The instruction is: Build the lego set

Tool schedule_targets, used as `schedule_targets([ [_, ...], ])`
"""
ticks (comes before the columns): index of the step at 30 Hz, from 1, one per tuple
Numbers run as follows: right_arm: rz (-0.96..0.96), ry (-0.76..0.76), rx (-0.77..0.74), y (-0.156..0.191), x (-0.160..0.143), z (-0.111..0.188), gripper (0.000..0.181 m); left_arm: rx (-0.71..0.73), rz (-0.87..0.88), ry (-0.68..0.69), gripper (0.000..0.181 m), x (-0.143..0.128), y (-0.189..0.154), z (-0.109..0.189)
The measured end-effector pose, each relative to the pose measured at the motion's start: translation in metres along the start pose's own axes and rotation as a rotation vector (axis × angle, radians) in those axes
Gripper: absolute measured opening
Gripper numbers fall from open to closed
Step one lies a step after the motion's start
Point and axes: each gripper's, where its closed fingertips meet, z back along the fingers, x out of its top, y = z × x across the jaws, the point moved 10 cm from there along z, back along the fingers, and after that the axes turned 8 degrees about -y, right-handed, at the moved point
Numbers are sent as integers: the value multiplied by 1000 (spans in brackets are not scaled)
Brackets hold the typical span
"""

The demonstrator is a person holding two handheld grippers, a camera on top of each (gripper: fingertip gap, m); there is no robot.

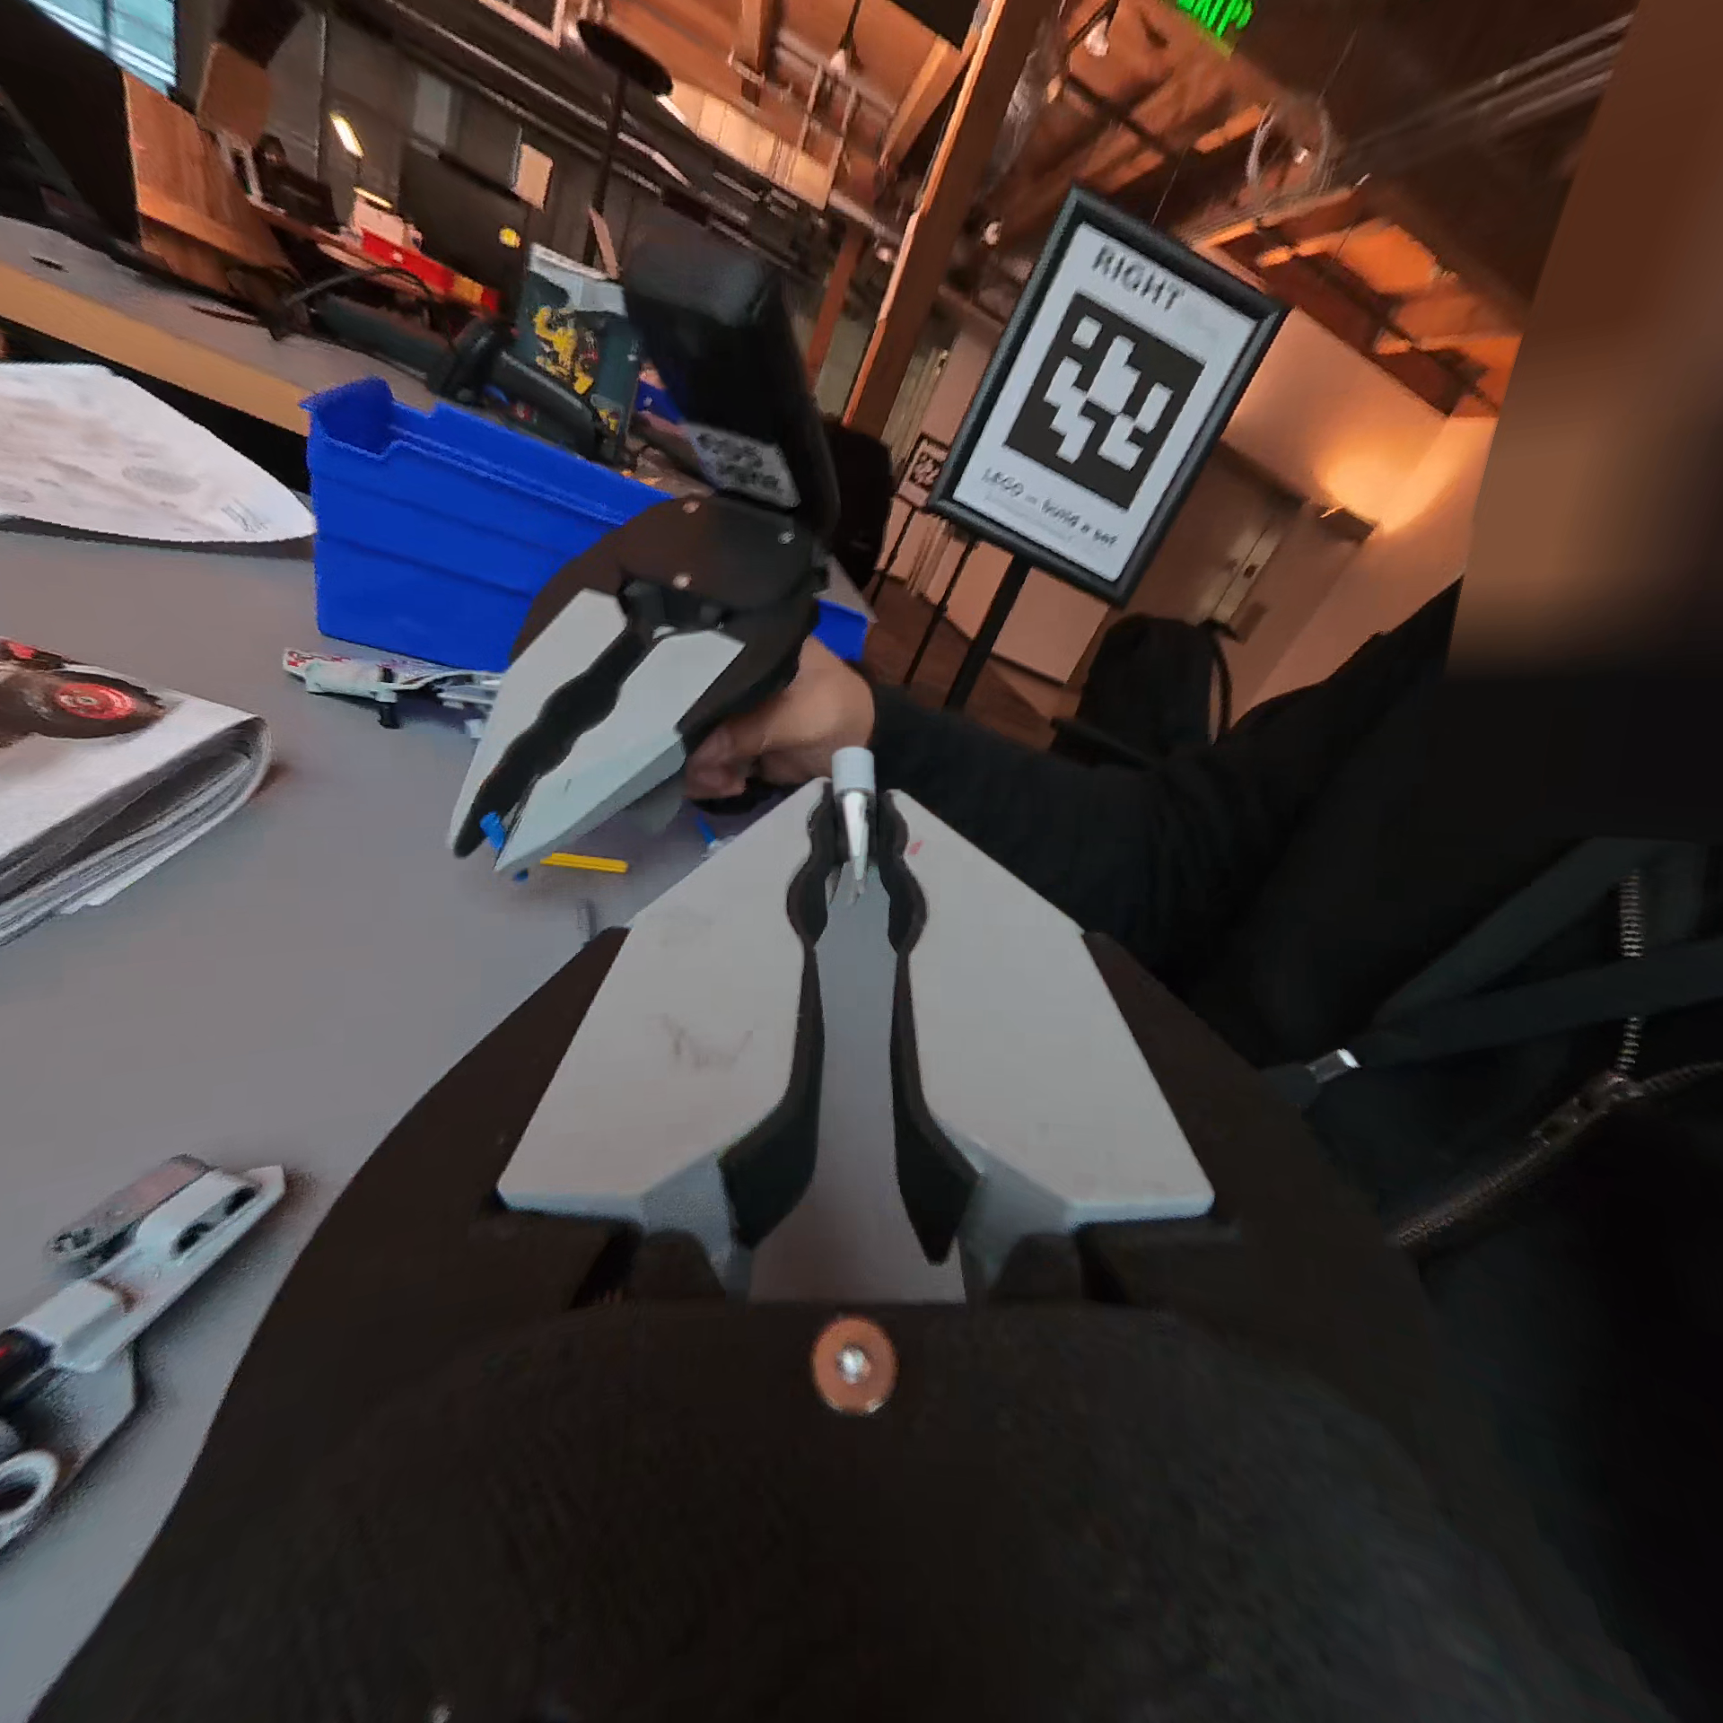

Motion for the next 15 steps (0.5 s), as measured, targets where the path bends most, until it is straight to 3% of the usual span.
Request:
schedule_targets([
  [3, -40, 107, -18, -6, -10, -8, 22, -43, 49, -9, 5, 0, 1, 2],
  [8, 8, 138, -53, -7, -13, -9, 27, -54, 28, -21, 5, 0, 0, 2],
  [11, 25, -5, -30, -2, -3, 1, 21, -118, 29, -55, 5, 3, -4, 3],
  [14, 26, 151, -74, -8, -14, -6, 29, -213, -21, -81, 5, 5, -14, 2],
  [15, 24, 125, -66, -5, -13, -6, 28, -249, -50, -87, 5, 6, -18, 1],
])
